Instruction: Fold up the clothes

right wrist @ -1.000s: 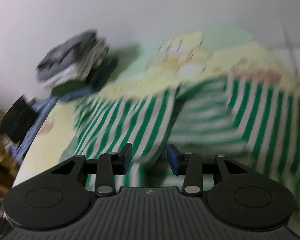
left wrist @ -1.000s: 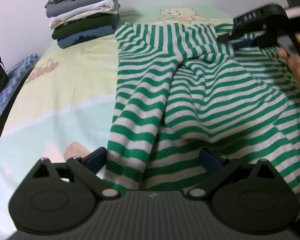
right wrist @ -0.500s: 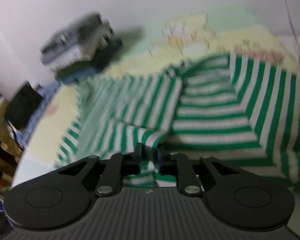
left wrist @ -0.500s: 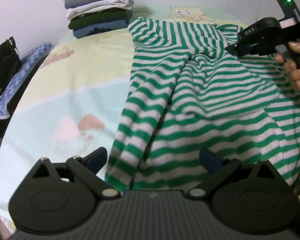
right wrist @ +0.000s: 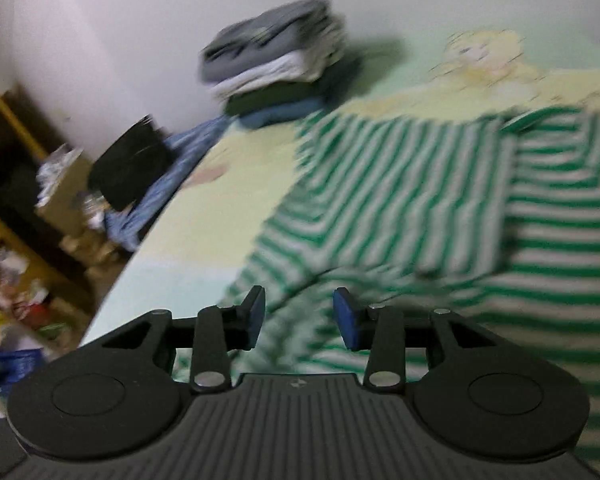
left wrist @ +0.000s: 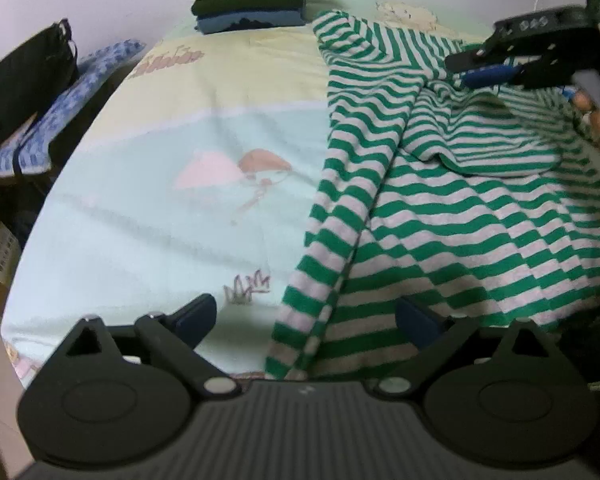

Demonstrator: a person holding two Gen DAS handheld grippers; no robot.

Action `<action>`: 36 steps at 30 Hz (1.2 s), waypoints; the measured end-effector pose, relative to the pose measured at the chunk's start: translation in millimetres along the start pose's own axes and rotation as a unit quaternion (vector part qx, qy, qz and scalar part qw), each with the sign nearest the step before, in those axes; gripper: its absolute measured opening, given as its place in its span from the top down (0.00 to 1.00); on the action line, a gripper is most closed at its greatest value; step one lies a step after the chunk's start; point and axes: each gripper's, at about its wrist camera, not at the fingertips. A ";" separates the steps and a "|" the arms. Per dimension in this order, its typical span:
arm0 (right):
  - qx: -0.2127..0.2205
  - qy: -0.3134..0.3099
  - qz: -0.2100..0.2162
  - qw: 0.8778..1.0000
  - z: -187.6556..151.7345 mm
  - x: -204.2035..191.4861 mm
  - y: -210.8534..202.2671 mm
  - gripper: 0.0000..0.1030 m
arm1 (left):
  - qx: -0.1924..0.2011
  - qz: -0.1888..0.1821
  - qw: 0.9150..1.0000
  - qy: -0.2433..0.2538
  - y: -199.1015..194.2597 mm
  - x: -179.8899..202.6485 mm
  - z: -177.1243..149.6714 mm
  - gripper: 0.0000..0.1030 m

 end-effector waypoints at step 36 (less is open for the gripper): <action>0.012 0.092 -0.020 0.995 15.8 17.4 44.5 0.90 | -0.009 0.035 0.995 -0.098 -13.7 -27.3 -51.7 0.95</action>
Point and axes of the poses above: each gripper's, at about its wrist camera, not at the fingertips, and y roughly the way its jaws point, x to its right, z to its top, and after that the axes turned 14 degrees about -y, right-handed
